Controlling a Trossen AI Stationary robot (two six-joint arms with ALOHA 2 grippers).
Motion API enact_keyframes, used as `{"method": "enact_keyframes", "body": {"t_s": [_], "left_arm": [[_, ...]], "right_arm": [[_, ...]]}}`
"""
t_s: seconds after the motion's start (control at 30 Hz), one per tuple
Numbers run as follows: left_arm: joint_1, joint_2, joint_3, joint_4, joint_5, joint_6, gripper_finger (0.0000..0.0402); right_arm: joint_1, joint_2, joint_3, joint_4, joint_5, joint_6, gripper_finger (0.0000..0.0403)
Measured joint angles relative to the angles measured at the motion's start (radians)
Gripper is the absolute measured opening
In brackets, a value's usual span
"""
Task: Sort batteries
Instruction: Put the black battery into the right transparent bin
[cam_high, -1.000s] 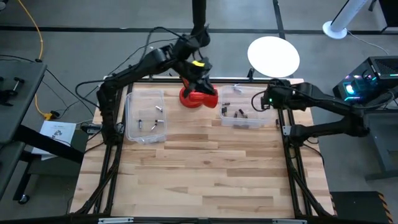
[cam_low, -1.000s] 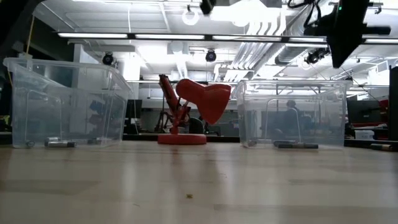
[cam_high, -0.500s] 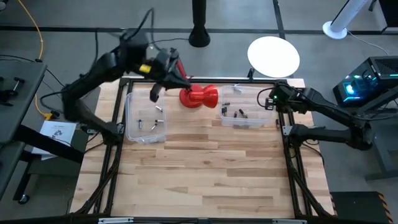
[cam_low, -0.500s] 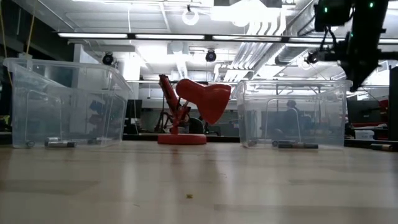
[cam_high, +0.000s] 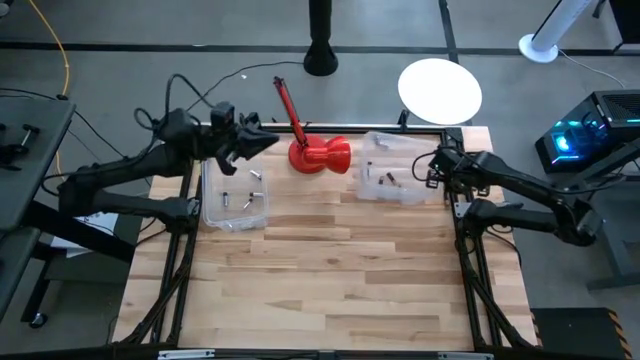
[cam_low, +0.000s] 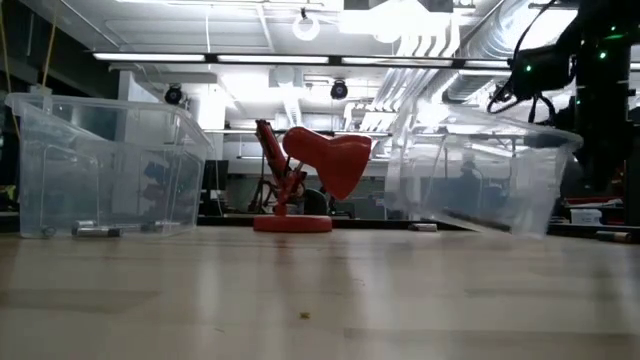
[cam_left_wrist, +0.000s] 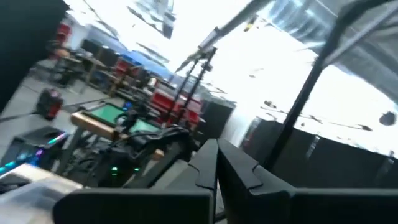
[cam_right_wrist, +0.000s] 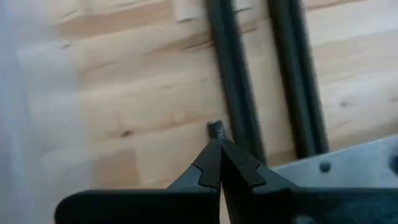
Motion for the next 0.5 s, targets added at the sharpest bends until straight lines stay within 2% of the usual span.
{"method": "enact_keyframes", "body": {"t_s": [0.1,0.23,0.37,0.43,0.5], "left_arm": [[0.0,-0.025,-0.007,0.003,-0.025,0.002,0.0],[0.0,-0.053,0.013,0.022,-0.043,0.035,0.0],[0.0,-0.065,0.021,0.018,-0.051,0.06,0.0],[0.0,-0.07,0.021,0.018,-0.051,0.063,0.0],[0.001,-0.075,0.021,0.018,-0.051,0.068,0.0]], "right_arm": [[-0.005,0.013,-0.006,0.043,0.029,0.052,0.0],[0.004,0.014,0.01,0.261,-0.031,0.0,0.0],[0.024,0.014,0.048,0.379,-0.044,0.005,0.0],[0.033,0.014,0.089,0.354,-0.008,-0.016,0.0],[0.038,0.013,0.142,0.265,0.077,-0.019,0.0]]}}
